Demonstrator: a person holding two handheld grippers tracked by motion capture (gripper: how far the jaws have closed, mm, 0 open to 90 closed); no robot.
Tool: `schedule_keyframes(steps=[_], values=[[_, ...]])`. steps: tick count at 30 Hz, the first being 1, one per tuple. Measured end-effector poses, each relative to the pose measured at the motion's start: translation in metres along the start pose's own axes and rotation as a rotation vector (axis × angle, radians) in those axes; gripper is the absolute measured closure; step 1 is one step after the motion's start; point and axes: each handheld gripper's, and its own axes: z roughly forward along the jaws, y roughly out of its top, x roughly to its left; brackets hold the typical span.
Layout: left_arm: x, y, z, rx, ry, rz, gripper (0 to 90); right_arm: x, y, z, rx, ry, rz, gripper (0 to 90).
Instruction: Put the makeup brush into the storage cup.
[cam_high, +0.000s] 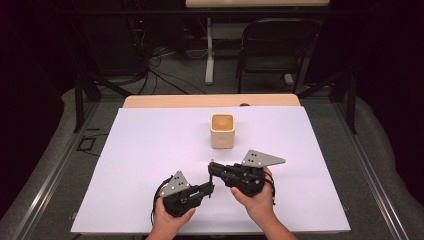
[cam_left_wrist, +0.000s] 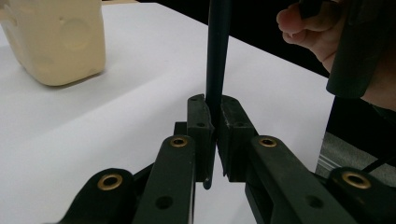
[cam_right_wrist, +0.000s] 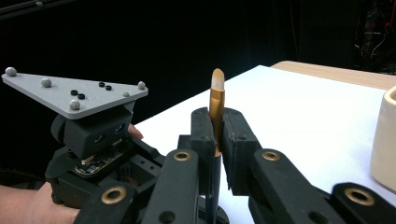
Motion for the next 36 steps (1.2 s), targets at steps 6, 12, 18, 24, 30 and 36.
schedule_keyframes(steps=[6,12,18,24,30,36], values=[[0.002,-0.001,0.000,-0.014,-0.015,-0.031,72.8,-0.001,0.001,-0.002,-0.004,-0.007,-0.006,84.0],[0.004,-0.001,0.000,-0.023,-0.012,-0.027,62.3,-0.001,0.002,-0.004,-0.003,-0.022,-0.015,84.0],[0.007,-0.003,0.000,-0.025,-0.032,-0.040,53.6,-0.002,0.002,-0.005,0.000,-0.048,-0.048,84.0],[0.012,-0.006,0.002,-0.026,-0.010,-0.055,44.9,-0.005,0.002,-0.008,-0.002,-0.070,-0.058,84.0],[0.016,-0.008,-0.001,-0.021,-0.002,-0.055,41.4,-0.009,0.003,-0.011,-0.004,-0.103,-0.077,84.0],[0.021,-0.010,-0.004,-0.011,0.007,-0.059,41.4,-0.011,0.003,-0.014,-0.007,-0.125,-0.085,83.9]])
